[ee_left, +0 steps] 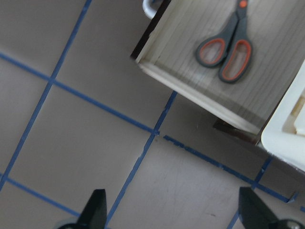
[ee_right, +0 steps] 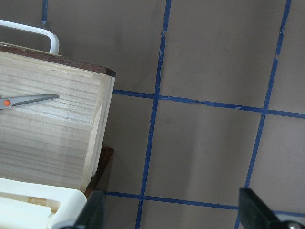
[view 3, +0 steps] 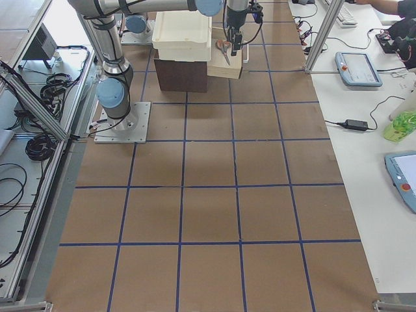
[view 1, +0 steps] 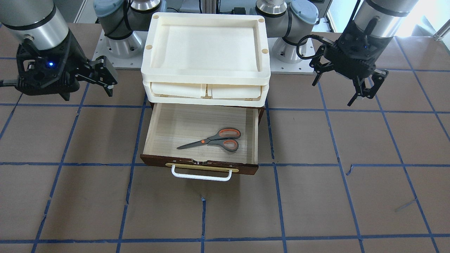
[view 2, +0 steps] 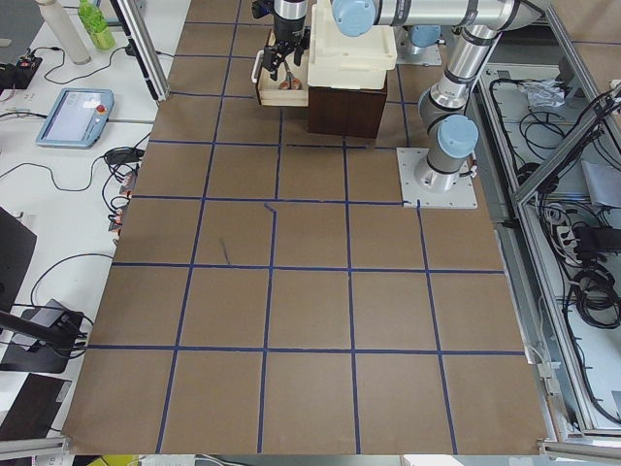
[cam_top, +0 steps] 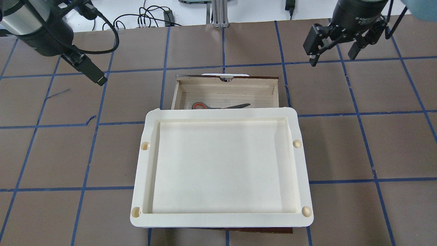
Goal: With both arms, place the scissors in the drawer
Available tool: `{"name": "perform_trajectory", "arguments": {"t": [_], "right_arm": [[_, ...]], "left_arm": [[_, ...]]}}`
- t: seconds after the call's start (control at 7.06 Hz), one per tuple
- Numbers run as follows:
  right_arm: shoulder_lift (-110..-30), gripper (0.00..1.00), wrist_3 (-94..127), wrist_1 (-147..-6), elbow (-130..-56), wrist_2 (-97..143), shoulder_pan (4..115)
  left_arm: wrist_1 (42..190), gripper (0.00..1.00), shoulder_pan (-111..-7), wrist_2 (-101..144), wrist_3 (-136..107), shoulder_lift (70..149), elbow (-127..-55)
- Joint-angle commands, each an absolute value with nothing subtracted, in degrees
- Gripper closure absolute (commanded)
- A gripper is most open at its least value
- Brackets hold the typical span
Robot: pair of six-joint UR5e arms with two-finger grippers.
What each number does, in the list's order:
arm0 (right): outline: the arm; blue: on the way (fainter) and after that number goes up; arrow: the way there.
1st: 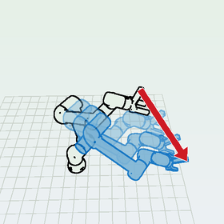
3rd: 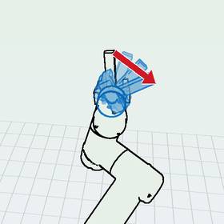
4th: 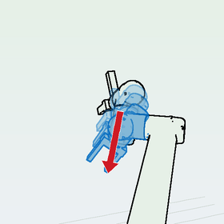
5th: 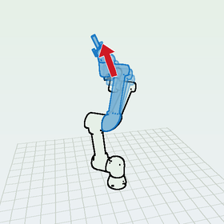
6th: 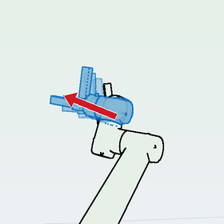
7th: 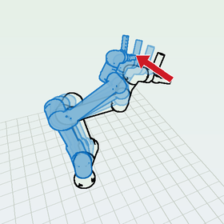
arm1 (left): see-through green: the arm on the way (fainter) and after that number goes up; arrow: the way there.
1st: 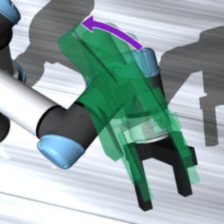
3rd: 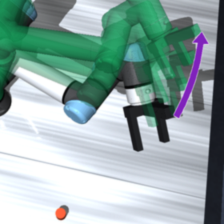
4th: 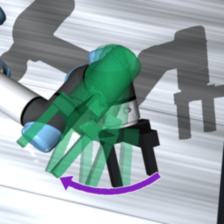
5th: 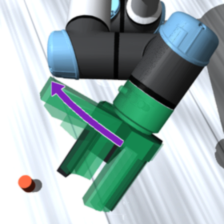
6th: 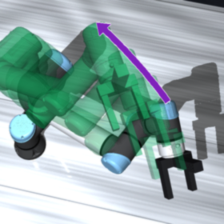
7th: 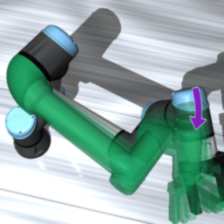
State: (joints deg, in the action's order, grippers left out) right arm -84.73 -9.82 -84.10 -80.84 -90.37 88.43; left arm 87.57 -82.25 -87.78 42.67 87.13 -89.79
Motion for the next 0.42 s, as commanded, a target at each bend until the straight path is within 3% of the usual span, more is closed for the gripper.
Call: {"name": "perform_trajectory", "arguments": {"t": [0.0,0.28], "right_arm": [[-84.81,0.0,-9.93,-84.11,-80.86,-90.35,88.42],[-84.81,0.0,-9.93,-84.2,-80.86,-90.35,88.42]], "left_arm": [[88.68,0.03,-83.31,-89.47,20.06,86.22,-89.82],[89.55,0.02,-88.83,-92.0,8.23,85.69,-89.39]]}}
